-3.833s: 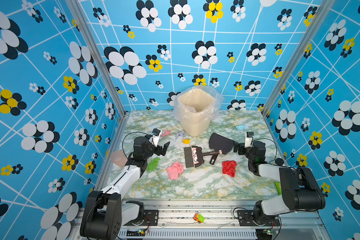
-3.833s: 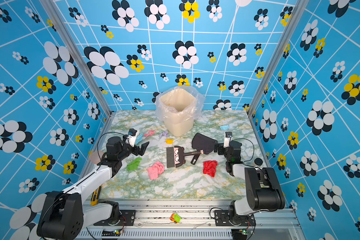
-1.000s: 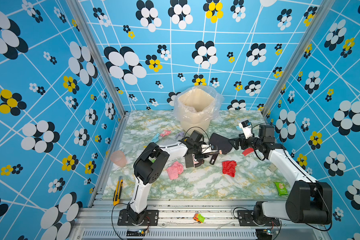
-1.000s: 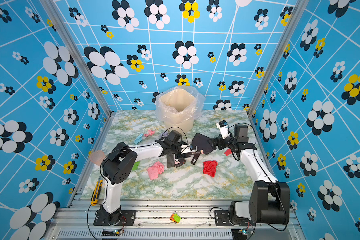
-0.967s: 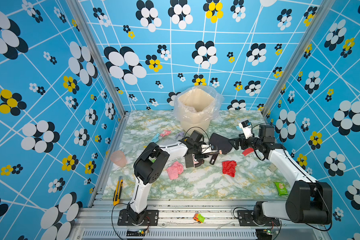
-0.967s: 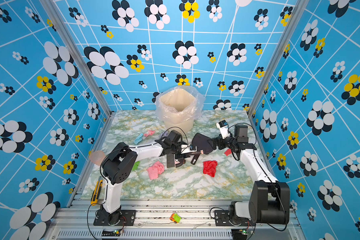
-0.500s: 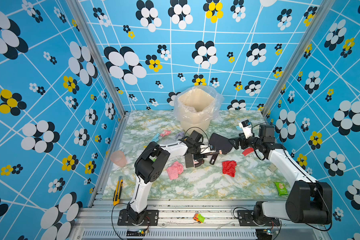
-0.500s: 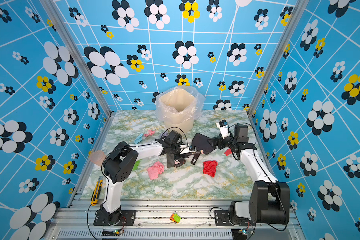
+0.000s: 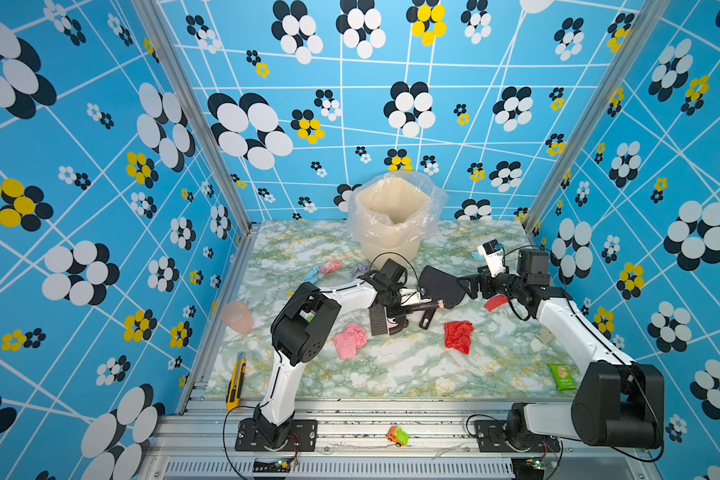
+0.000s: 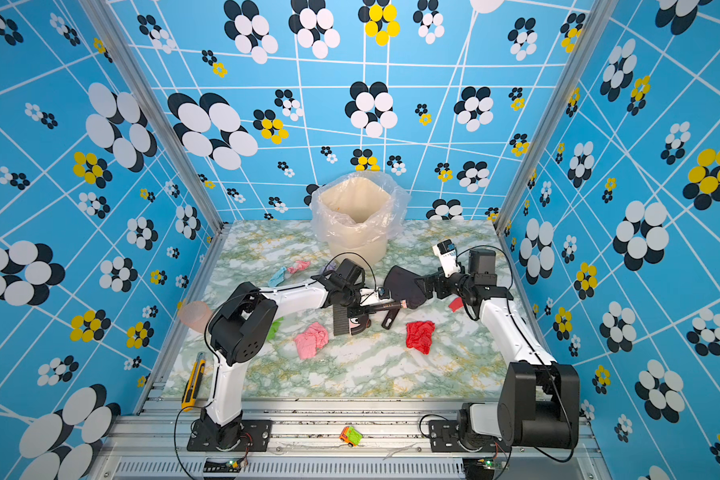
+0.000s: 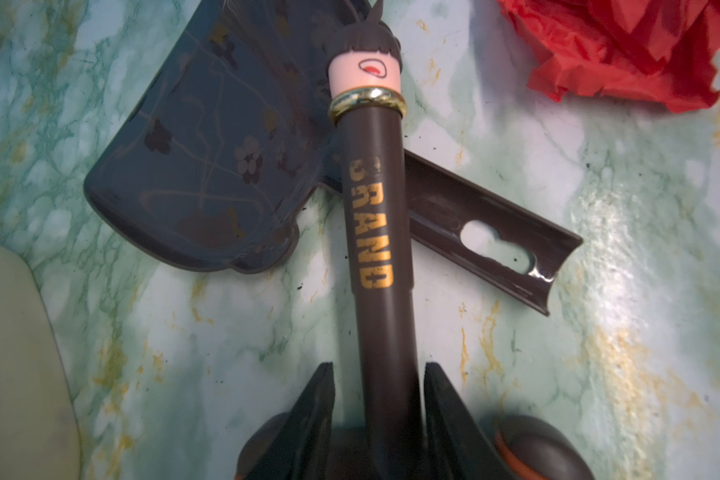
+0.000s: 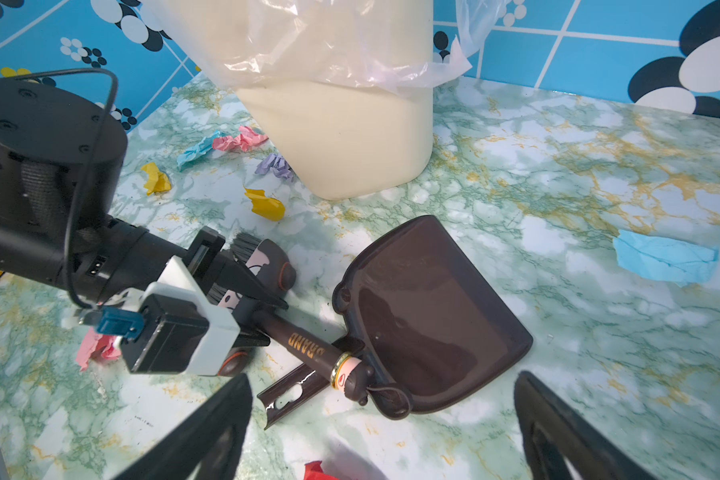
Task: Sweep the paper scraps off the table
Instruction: 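Close the left gripper on the brown brush handle and lift it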
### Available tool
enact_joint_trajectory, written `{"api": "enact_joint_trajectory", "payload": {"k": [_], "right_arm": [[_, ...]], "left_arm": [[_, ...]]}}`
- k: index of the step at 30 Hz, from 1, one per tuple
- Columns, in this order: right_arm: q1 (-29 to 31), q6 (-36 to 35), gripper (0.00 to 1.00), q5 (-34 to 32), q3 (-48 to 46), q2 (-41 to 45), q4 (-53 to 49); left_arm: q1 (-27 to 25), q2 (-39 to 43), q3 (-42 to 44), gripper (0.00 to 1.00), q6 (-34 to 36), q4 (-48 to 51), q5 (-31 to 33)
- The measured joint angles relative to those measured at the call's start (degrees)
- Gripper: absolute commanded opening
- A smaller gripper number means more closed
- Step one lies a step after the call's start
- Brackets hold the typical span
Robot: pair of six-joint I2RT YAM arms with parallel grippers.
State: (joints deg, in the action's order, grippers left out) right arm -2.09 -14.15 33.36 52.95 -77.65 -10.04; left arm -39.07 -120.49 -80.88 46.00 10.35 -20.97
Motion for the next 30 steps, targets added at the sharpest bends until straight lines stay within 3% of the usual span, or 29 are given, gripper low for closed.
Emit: {"api": "enact_joint_trajectory", "payload": {"k": [18, 30], "right_arm": [[0.0, 0.0, 0.99, 0.0, -0.9, 0.0, 0.4], [0.0, 0.0, 0.99, 0.0, -0.9, 0.0, 0.5]], "left_arm": [[-1.1, -1.4, -3.4, 0.42, -0.5, 4.6, 4.2], [-1.2, -2.0, -3.6, 0.32, -1.0, 4.7, 4.5]]}}
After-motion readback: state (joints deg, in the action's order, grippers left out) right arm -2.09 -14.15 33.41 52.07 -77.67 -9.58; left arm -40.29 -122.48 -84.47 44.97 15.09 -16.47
